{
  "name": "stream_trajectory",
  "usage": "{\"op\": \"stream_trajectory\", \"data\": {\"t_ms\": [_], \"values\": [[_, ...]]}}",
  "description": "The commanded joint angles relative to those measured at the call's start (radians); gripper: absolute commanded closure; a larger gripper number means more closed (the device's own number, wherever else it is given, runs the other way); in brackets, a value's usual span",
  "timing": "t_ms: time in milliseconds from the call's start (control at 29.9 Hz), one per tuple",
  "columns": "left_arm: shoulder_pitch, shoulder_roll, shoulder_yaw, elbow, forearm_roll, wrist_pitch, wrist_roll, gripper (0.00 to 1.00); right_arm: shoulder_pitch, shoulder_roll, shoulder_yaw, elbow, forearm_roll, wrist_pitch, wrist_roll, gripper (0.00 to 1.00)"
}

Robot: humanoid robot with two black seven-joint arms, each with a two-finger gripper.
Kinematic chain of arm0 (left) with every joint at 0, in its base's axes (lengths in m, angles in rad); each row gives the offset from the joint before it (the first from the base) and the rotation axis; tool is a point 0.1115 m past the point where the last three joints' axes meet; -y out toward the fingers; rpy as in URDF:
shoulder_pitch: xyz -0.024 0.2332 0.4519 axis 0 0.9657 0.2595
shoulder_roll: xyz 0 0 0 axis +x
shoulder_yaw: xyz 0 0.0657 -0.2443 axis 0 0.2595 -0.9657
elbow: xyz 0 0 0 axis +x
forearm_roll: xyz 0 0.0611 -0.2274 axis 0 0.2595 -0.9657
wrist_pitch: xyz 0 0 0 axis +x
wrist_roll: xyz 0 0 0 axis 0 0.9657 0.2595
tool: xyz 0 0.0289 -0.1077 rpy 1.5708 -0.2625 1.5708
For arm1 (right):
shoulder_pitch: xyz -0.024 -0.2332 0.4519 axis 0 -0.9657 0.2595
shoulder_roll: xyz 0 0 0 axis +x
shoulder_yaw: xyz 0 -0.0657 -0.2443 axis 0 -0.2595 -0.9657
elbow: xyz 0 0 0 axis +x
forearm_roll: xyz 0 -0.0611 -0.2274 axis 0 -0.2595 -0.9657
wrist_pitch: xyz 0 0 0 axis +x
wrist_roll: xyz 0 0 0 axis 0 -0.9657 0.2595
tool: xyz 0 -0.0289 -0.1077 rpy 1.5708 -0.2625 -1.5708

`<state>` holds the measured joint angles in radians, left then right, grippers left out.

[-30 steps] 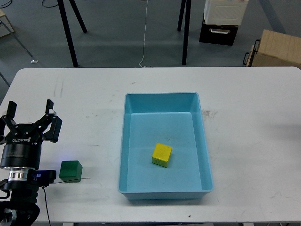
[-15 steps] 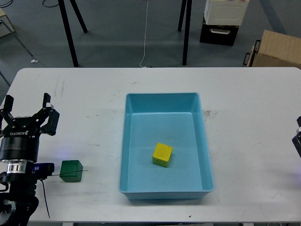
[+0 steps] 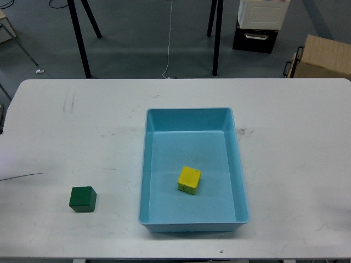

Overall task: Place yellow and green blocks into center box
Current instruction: 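Lift the right gripper away from the tray and withdraw it, then swing the left gripper over the green cube and lower it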

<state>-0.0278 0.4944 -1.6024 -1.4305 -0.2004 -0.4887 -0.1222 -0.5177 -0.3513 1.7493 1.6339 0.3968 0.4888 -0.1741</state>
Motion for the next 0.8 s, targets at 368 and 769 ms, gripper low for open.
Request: {"op": "stream_trajectory", "data": {"t_ms": [368, 769], "values": [[-0.728, 0.690, 0.729, -0.131, 0.399, 0.000, 0.016, 0.00, 0.047, 0.009, -0.112, -0.002, -0.081, 0.000, -0.001, 0.00], [-1.616, 0.325, 1.946, -0.054, 0.666, 0.000, 0.067, 0.00, 0.077, 0.009, -0.136, -0.002, -0.119, 0.000, -0.001, 0.00]]}}
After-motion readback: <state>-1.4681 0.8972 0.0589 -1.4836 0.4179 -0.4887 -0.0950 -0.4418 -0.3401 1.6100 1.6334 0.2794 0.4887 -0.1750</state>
